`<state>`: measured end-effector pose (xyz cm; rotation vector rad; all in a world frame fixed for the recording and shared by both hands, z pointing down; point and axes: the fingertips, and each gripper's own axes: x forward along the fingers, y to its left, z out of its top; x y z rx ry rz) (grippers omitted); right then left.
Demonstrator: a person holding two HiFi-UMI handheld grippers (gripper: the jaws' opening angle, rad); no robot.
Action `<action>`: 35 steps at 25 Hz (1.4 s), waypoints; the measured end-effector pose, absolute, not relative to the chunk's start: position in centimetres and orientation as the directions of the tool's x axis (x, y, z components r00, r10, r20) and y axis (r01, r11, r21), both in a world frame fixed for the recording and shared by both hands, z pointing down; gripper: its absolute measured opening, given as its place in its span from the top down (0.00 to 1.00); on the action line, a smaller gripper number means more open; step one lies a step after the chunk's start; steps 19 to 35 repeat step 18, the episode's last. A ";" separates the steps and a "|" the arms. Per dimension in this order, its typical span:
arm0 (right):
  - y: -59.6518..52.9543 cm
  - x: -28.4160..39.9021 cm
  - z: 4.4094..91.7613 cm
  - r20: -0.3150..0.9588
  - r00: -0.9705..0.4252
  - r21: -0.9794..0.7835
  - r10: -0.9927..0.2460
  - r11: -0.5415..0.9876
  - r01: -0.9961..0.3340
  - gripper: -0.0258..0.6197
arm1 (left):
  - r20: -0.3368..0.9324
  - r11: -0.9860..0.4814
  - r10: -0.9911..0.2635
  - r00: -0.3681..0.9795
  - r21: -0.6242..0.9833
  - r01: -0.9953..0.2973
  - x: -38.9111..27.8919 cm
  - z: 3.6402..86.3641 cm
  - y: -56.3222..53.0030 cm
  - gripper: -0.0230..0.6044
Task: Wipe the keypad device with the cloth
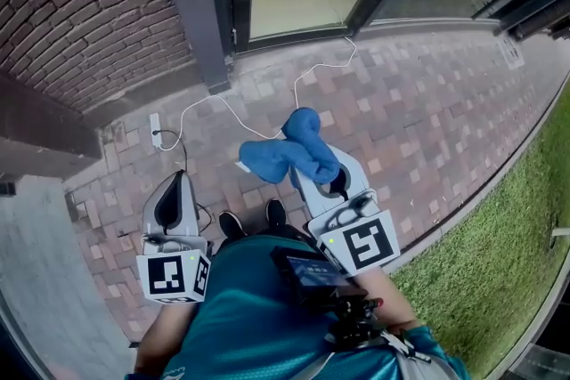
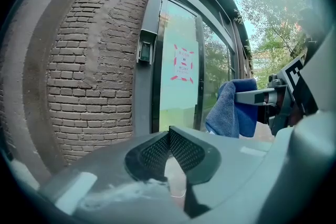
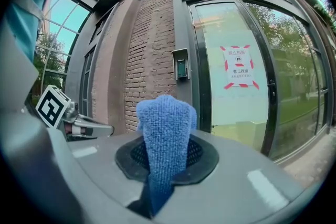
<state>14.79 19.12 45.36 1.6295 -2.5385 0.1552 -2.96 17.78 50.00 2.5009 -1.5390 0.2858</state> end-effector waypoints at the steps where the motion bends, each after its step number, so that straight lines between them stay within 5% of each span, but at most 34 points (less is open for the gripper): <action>1: 19.0 14.8 45.4 0.156 -0.413 -0.018 -0.897 0.416 -0.909 0.90 | 0.263 -0.441 -0.858 0.441 0.061 -0.895 -3.0 50.0 17.7 0.97; 35: 18.6 16.5 45.7 0.159 -0.401 0.008 -0.902 0.407 -0.913 0.90 | 0.262 -0.471 -0.843 0.470 0.064 -0.880 -1.3 50.2 16.9 0.97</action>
